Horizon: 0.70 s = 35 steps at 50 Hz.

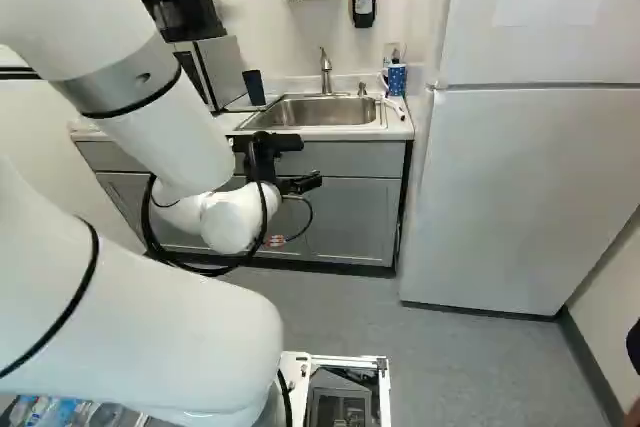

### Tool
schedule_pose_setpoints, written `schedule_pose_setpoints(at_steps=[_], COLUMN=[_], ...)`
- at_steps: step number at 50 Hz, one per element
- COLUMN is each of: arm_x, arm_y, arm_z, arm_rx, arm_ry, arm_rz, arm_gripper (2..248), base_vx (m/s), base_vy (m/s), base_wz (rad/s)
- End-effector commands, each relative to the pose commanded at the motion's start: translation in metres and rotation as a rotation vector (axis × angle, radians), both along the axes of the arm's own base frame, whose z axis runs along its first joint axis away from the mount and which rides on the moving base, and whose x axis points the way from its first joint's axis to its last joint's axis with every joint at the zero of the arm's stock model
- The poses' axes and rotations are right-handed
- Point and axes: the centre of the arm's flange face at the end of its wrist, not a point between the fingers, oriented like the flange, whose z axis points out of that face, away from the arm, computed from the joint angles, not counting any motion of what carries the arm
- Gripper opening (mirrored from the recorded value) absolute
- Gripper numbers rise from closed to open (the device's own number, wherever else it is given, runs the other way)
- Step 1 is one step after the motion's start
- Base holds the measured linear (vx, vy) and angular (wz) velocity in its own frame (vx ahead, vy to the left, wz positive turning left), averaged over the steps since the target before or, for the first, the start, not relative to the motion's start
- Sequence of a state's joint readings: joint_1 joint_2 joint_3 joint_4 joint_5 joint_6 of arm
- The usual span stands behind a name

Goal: Rinse the cup and place it in the tray

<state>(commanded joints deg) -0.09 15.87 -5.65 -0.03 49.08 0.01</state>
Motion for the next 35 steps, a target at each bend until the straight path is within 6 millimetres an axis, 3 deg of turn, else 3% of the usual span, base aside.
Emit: schedule_pose_setpoints(at_steps=[35], arm_x=[-0.0038], arm_y=[0.0004], arm_z=[-0.0023], arm_rx=[0.000], arm_ry=[-0.007], arm_rz=[0.001], arm_gripper=[247], base_vx=[0.000], base_vy=[0.000], base_wz=[0.000])
